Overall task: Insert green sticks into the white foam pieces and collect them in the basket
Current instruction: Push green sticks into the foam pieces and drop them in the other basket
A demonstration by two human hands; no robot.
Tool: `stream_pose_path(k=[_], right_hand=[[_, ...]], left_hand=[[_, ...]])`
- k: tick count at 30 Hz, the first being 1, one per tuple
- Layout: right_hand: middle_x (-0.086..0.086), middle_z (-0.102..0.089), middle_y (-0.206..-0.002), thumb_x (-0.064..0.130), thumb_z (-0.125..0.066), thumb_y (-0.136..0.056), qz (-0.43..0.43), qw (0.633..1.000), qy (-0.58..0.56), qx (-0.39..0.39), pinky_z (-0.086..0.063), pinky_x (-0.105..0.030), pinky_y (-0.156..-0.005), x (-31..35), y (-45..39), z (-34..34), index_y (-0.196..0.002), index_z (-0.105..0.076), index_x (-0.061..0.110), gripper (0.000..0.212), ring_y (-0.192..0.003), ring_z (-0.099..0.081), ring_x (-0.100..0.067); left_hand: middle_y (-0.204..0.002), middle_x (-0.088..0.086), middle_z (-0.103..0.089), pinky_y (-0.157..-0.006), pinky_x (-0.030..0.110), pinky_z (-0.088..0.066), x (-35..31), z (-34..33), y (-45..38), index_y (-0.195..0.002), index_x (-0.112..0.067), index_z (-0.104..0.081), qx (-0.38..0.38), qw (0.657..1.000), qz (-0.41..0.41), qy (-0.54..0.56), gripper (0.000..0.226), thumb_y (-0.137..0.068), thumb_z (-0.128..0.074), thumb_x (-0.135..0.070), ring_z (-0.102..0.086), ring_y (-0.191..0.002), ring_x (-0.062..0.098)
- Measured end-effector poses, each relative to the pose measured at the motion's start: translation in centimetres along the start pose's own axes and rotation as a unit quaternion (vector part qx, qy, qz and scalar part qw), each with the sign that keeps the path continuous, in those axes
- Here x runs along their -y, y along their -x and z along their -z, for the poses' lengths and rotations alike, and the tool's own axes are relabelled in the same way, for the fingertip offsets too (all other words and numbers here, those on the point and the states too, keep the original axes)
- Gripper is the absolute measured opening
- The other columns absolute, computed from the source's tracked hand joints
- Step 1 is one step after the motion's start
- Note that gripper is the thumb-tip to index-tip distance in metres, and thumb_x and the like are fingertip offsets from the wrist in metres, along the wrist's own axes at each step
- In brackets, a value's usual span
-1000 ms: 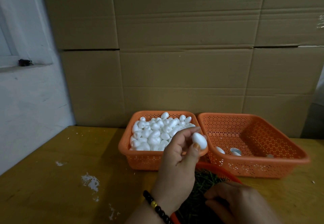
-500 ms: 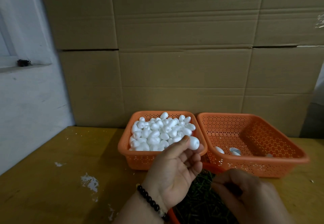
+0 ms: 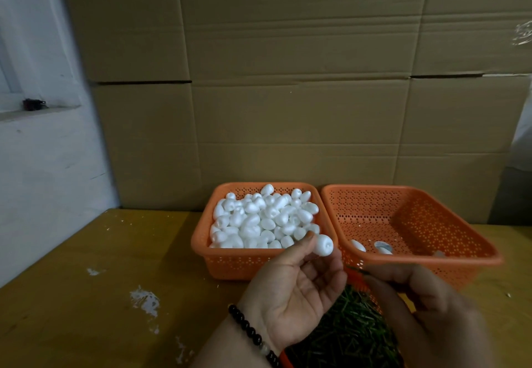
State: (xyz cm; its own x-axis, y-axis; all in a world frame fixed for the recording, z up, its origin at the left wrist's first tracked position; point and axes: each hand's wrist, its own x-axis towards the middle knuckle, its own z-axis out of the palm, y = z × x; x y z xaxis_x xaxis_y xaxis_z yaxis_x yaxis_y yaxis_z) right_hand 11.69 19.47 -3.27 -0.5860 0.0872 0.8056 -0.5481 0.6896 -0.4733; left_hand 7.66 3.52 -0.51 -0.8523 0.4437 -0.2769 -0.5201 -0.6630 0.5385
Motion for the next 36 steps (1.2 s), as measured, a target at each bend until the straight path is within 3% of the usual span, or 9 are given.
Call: stream_pose_path(k=[6, 9, 11, 18, 28, 36], right_hand=[[0.015, -0.069, -0.09, 0.02, -0.076, -0.073, -0.007, 1.0, -0.011, -0.017, -0.036, 0.002, -0.085, -0.1, 0.0, 0.0, -0.083, -0.07, 0.02, 0.011, -0.083, -0.065, 0.006], [0.016, -0.069, -0.092, 0.033, -0.069, -0.075, -0.019, 0.998, -0.049, -0.025, -0.041, -0.001, -0.081, 0.1, 0.0, -0.2, -0.084, -0.07, 0.023, 0.014, -0.088, -0.063, 0.009], [0.015, -0.07, -0.091, 0.027, -0.069, -0.073, -0.022, 0.998, -0.048, -0.023, -0.043, -0.002, -0.078, -0.1, 0.0, -0.3, -0.083, -0.07, 0.023, 0.011, -0.088, -0.063, 0.01], [0.015, -0.068, -0.083, 0.02, -0.068, -0.068, -0.018, 1.0, -0.004, -0.015, -0.046, -0.003, -0.068, -0.3, -0.1, -0.1, -0.081, -0.07, 0.022, 0.013, -0.079, -0.062, 0.007], [0.013, -0.068, -0.084, 0.02, -0.075, -0.077, -0.015, 1.0, 0.005, -0.021, -0.045, -0.003, -0.072, -0.4, -0.2, -0.2, -0.08, -0.07, 0.022, 0.006, -0.081, -0.063, 0.006], [0.016, -0.066, -0.081, 0.018, -0.069, -0.067, -0.009, 1.0, 0.006, -0.012, -0.037, 0.006, -0.069, -0.2, -0.2, -0.2, -0.08, -0.069, 0.025, 0.015, -0.082, -0.06, 0.014]], left_hand=[[-0.078, 0.016, -0.067, -0.055, 0.03, -0.057, 0.9, 0.0, 0.0, -0.088, 0.003, -0.071, 0.019, 0.999, 0.0, -0.037, 0.028, -0.069, -0.074, -0.016, -0.067, -0.063, 0.022], [-0.075, 0.014, -0.068, -0.06, 0.03, -0.057, 1.3, -0.2, 0.1, -0.075, -0.003, -0.077, 0.04, 0.996, -0.015, -0.079, 0.022, -0.06, -0.076, -0.019, -0.068, -0.065, 0.021], [-0.076, 0.012, -0.069, -0.064, 0.03, -0.058, 1.4, -0.3, 0.2, -0.073, -0.006, -0.077, 0.05, 0.994, -0.026, -0.098, 0.022, -0.056, -0.077, -0.021, -0.068, -0.068, 0.02], [-0.08, 0.013, -0.068, -0.076, 0.034, -0.057, 2.1, -0.2, 0.0, -0.074, -0.009, -0.076, 0.06, 0.988, -0.065, -0.127, 0.013, -0.073, -0.068, -0.019, -0.069, -0.074, 0.021], [-0.081, 0.013, -0.07, -0.069, 0.033, -0.058, 2.2, -0.1, 0.0, -0.074, -0.009, -0.076, 0.081, 0.986, -0.077, -0.124, 0.009, -0.073, -0.069, -0.015, -0.069, -0.072, 0.02], [-0.085, 0.012, -0.072, -0.07, 0.031, -0.057, 2.4, 0.1, 0.1, -0.077, -0.011, -0.077, 0.11, 0.981, -0.079, -0.136, 0.009, -0.071, -0.075, -0.017, -0.071, -0.076, 0.019]])
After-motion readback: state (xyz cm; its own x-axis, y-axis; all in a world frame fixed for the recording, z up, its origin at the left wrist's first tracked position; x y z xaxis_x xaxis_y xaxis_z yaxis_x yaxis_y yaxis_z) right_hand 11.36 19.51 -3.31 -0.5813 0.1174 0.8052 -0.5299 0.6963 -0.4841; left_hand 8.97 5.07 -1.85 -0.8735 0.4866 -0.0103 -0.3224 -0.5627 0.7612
